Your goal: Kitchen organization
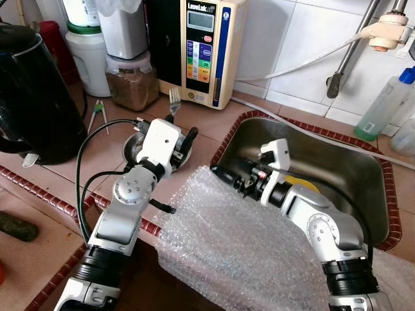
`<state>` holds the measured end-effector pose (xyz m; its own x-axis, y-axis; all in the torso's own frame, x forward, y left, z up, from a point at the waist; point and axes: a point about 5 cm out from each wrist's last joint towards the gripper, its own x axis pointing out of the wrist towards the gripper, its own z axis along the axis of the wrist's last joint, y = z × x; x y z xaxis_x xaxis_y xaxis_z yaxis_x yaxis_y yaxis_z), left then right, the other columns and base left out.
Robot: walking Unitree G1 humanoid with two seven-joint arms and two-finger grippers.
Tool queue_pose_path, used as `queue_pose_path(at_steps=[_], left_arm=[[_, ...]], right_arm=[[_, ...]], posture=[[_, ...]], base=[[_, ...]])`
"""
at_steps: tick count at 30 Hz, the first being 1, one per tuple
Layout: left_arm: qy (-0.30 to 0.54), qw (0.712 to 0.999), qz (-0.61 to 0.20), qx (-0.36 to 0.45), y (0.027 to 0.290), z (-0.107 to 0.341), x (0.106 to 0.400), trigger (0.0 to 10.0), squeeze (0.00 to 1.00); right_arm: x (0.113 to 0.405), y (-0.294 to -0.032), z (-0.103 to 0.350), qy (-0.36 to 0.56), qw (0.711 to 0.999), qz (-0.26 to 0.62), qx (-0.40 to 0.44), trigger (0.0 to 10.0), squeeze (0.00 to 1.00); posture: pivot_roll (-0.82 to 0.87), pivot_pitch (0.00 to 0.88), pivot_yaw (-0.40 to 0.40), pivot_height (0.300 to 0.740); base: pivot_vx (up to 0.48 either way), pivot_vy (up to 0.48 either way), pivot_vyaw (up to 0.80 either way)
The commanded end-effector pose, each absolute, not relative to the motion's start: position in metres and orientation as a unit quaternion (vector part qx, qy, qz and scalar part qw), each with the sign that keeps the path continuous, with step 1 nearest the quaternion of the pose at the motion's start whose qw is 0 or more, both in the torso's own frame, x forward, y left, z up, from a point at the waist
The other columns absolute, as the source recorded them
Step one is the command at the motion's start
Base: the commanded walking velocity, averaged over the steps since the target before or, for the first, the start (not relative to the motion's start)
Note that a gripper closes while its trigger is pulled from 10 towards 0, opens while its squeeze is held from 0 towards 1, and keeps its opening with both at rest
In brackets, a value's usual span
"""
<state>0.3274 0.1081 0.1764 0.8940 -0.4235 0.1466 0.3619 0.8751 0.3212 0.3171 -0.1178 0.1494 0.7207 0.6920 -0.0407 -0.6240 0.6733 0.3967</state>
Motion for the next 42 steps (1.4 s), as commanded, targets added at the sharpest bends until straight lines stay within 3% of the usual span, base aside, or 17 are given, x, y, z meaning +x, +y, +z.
queue_pose_path(at_steps=[1,8,15,20,30,31,32,33,42], left_arm=[[-0.116,0.954,-0.23,0.152,0.099,0.173,0.323,0.0,0.0],[-0.137,0.934,-0.282,0.173,0.081,0.167,0.317,0.0,0.0],[-0.164,0.902,-0.357,0.18,0.053,0.164,0.31,0.0,0.0],[-0.175,0.888,-0.385,0.179,0.041,0.165,0.307,0.0,0.0],[-0.189,0.879,-0.402,0.175,0.03,0.166,0.304,0.0,0.0],[-0.189,0.878,-0.403,0.176,0.03,0.166,0.304,0.0,0.0],[-0.19,0.878,-0.404,0.175,0.029,0.165,0.304,0.0,0.0],[-0.19,0.877,-0.405,0.174,0.028,0.165,0.303,0.0,0.0],[-0.194,0.877,-0.405,0.173,0.026,0.165,0.303,0.0,0.0]], right_arm=[[0.324,-0.126,0.157,0.077,0.915,0.338,0.205,10.0,0.0],[0.334,-0.143,0.173,0.043,0.914,0.302,0.268,10.0,0.0],[0.336,-0.15,0.186,0.022,0.891,0.311,0.331,10.0,0.0],[0.334,-0.148,0.19,0.021,0.878,0.331,0.345,10.0,0.0],[0.345,-0.138,0.195,0.03,0.884,0.323,0.336,10.0,0.0],[0.346,-0.137,0.195,0.027,0.885,0.322,0.335,7.8,0.0],[0.347,-0.135,0.198,0.025,0.883,0.322,0.34,1.2,0.0],[0.349,-0.134,0.198,0.027,0.883,0.319,0.343,0.0,0.0],[0.353,-0.131,0.2,0.035,0.882,0.32,0.345,0.0,0.0]], posture=[[0.0,0.0,-0.073,0.74],[-0.02,0.0,-0.081,0.74],[-0.03,0.0,-0.086,0.74],[-0.03,0.0,-0.085,0.74],[-0.05,0.0,-0.084,0.74],[-0.05,0.0,-0.084,0.74],[-0.05,0.0,-0.087,0.74],[-0.05,0.0,-0.089,0.74],[-0.05,0.0,-0.094,0.74]], base=[[0.0,0.0,0.0],[0.0,0.0,0.0],[0.0,0.0,0.0],[0.0,0.0,0.0],[0.0,0.0,0.0],[0.0,0.0,0.0],[0.0,0.0,0.0],[0.0,0.0,0.0],[0.0,0.0,0.0]])
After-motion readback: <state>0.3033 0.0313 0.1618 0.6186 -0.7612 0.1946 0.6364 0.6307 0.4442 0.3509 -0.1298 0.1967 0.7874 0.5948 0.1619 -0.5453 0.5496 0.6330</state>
